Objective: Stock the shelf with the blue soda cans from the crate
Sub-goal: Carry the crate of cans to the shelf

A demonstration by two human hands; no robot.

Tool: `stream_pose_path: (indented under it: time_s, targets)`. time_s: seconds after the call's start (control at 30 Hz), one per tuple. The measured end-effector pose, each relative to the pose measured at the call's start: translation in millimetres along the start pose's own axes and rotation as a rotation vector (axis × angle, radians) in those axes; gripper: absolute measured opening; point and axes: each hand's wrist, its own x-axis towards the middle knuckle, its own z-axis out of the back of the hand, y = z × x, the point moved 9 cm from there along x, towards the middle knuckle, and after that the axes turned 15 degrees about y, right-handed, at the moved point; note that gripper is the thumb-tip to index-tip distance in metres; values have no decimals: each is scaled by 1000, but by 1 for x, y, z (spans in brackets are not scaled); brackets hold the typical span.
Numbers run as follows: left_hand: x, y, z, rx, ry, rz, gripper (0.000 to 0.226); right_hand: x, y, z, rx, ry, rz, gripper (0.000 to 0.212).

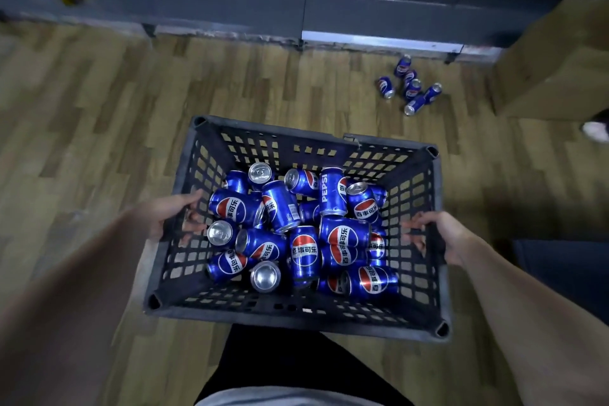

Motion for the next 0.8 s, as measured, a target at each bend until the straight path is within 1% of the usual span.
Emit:
stream_pose_path:
  time_s: [0.2,0.43,0.5,0.63,0.73,0.8]
  targets:
    - [55,-116,-12,63,-21,-24,33,48,95,20,21,-48,27,12]
    - [132,-259,-30,47,22,11,30,122,219,48,17,-122,-33,11]
    - [146,-302,-35,51,33,10,30,138,259,56,25,-131,-32,13]
    - [164,-381,-40,82,38,0,30,169,332,69,-37,-132,-24,16]
    - [177,-437,-44,94,35,-17,30,189,383,79,-49,-150,-12,14]
    - [188,-470,-47,98,38,-23,30,207,414,83,-54,-137,-11,18]
